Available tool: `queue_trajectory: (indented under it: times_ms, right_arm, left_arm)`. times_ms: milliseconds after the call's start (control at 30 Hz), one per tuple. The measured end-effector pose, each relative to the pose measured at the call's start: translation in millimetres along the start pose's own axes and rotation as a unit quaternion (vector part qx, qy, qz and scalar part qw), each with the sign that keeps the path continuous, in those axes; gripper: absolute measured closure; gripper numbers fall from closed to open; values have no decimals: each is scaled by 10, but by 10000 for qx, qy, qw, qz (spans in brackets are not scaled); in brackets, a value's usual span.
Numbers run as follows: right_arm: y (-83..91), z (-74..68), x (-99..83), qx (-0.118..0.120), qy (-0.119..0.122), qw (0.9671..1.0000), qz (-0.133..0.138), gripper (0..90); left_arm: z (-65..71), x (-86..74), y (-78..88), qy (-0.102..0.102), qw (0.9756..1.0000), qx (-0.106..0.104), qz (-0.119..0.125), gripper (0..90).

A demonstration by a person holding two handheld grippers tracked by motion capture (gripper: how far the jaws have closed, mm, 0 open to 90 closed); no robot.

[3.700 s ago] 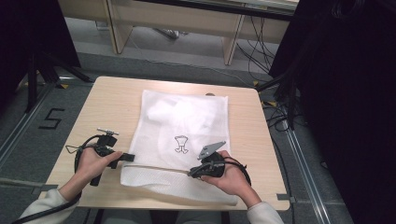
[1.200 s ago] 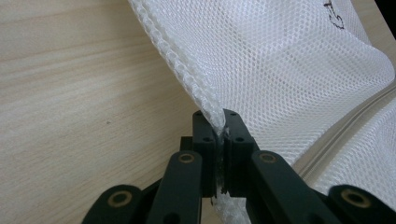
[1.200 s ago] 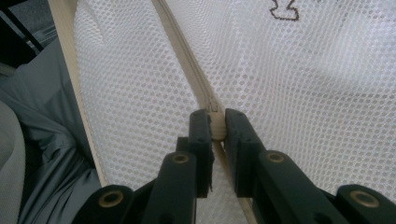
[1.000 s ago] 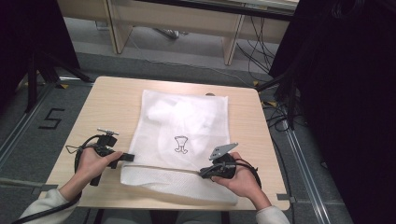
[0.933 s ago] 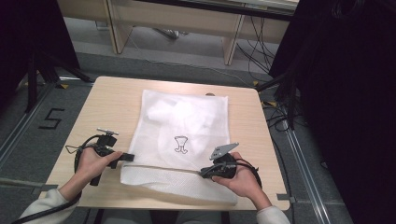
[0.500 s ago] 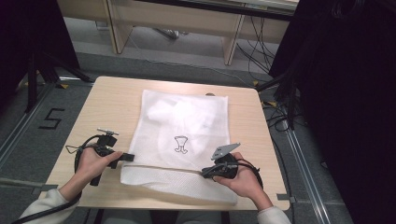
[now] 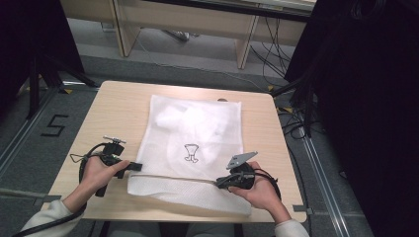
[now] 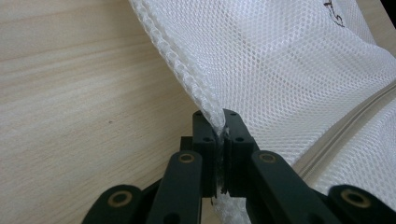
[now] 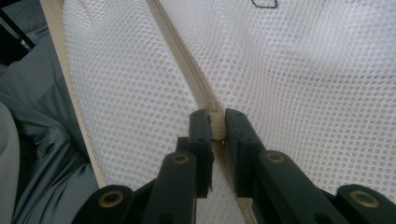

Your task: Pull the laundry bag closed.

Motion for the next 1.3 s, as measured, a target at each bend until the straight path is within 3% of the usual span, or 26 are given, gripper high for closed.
queue_trajectory:
  times_ms: [933,967,1067,1300]
  right_arm:
    - [64,78,-116,-71,-75,9999,-17,823]
    - [76,62,-124,-48,-218,9997,-64,824]
    - [73,86,-131,-95,-117,9999,-8,824]
    - [106,116,-174,-113,-170,9998,-32,823]
  left_arm:
    - [1,1,1,-5,10000,7,1,850]
    - [1,1,2,-9,10000,14,3,850]
    - [-1,1,1,-5,10000,9,-2,850]
    - [1,1,0,-15,10000,25,-8,851]
Point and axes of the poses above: each handheld gripper's, and its own axes: y roughly backward along the jaws, x roughly out of its top, z roughly to its right, the point moved 5 cm from there along -y, roughly forward along the jaws, and after that the axes turned 9 degrees about -x, right-handed, at the moved point
